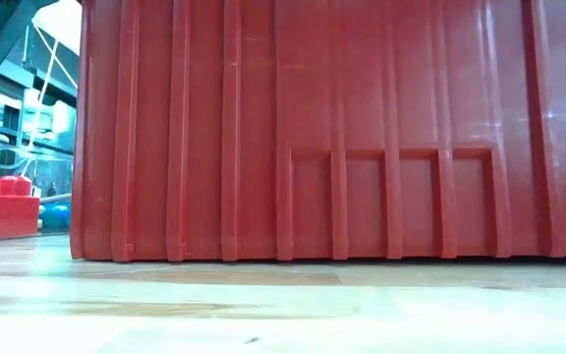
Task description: Sort Items/Unsort Items
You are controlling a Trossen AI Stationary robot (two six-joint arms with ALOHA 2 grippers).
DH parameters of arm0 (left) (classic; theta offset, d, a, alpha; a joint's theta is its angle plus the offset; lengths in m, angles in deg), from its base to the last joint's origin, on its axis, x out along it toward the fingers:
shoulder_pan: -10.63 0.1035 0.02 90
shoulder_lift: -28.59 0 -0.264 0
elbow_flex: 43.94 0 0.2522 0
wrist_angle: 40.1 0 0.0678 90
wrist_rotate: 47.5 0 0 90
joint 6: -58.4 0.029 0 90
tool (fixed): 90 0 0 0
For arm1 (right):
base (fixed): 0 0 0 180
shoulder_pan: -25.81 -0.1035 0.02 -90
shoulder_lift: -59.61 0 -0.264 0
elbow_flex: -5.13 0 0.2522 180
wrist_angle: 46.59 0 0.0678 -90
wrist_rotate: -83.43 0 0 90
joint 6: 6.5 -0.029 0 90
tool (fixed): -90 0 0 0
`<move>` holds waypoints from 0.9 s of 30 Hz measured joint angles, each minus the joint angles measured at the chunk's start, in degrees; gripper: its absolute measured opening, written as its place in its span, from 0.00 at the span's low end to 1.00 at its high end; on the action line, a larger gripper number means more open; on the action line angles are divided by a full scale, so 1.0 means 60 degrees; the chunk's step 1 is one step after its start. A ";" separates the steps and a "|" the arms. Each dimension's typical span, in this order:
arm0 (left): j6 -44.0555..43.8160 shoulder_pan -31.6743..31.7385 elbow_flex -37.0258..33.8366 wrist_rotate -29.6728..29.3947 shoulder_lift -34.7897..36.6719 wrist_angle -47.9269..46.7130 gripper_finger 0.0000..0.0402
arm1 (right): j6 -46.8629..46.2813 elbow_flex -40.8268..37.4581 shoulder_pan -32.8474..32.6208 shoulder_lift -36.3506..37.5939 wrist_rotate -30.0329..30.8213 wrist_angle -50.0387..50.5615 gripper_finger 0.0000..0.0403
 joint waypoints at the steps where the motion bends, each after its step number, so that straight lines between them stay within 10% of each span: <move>1: 0.0009 0.0049 0.0003 0.0003 0.0000 0.0010 0.00 | 0.0210 0.0075 -0.0007 0.0029 -0.0063 0.0003 0.00; 7: 0.0129 0.0303 0.0004 0.0026 0.0000 0.0020 0.00 | 0.2166 0.0919 0.0002 0.0365 -0.0657 -0.0025 0.00; 18: 0.0477 0.0366 0.0004 -0.0011 -0.0072 0.1634 0.00 | 0.4995 0.2902 0.0206 0.0611 -0.5144 -0.0321 0.02; 27: 0.0423 -0.0201 0.0011 -0.0676 -0.0633 0.2312 0.00 | 0.5365 0.3229 0.0336 0.0475 -0.7534 -0.0156 0.32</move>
